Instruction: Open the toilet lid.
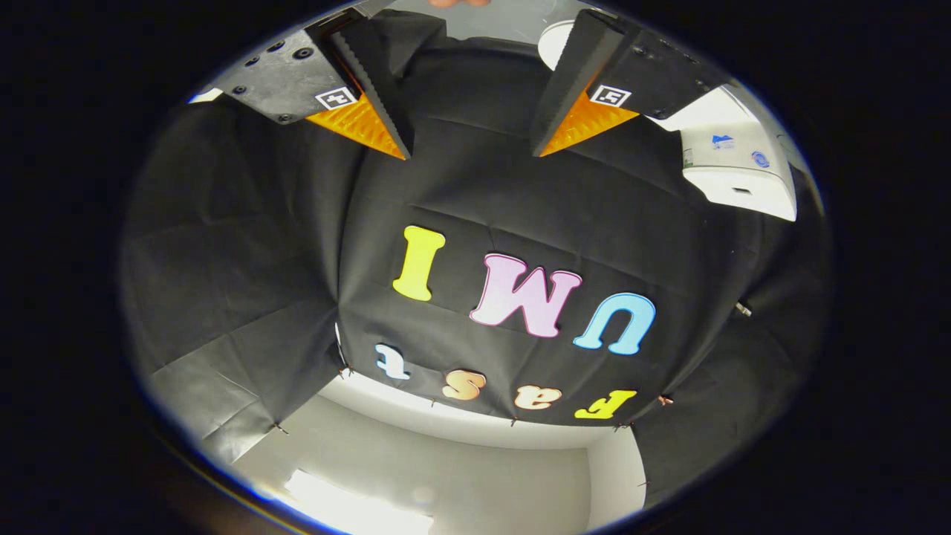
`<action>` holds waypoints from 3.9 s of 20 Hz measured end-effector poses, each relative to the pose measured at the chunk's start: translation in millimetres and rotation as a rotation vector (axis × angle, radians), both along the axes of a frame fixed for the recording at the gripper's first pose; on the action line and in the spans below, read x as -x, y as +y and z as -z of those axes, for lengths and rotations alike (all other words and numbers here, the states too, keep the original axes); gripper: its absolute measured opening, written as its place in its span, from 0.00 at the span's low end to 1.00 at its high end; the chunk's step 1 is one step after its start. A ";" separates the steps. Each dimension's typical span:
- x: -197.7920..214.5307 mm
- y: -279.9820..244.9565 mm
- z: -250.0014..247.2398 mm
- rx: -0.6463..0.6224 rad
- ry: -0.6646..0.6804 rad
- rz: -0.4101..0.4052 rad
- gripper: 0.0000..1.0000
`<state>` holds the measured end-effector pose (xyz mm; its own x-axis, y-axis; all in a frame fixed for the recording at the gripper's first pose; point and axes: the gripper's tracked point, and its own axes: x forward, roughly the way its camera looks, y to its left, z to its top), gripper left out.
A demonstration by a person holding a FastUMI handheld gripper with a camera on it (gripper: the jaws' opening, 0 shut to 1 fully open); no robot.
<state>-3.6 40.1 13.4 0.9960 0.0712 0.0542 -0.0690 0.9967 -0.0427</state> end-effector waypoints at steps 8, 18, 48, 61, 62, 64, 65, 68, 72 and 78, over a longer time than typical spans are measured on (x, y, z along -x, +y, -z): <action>-1.3 -12.2 -3.5 -0.051 0.000 0.017 0.97; -1.3 -12.6 1.2 -0.059 0.023 0.010 0.97; 31.1 61.9 280.3 -0.770 0.830 0.285 0.98; 87.7 119.0 342.4 -1.476 1.228 0.469 0.98; 86.9 125.8 343.1 -1.506 1.254 0.440 0.98; 90.7 135.6 354.5 -1.499 1.296 0.432 0.98; 92.7 138.9 361.0 -1.497 1.315 0.431 0.97; 84.2 145.4 361.1 -1.590 1.291 0.433 0.97; 88.1 147.0 372.4 -1.566 1.326 0.389 0.79; 98.7 140.1 385.2 -1.522 1.363 0.431 0.15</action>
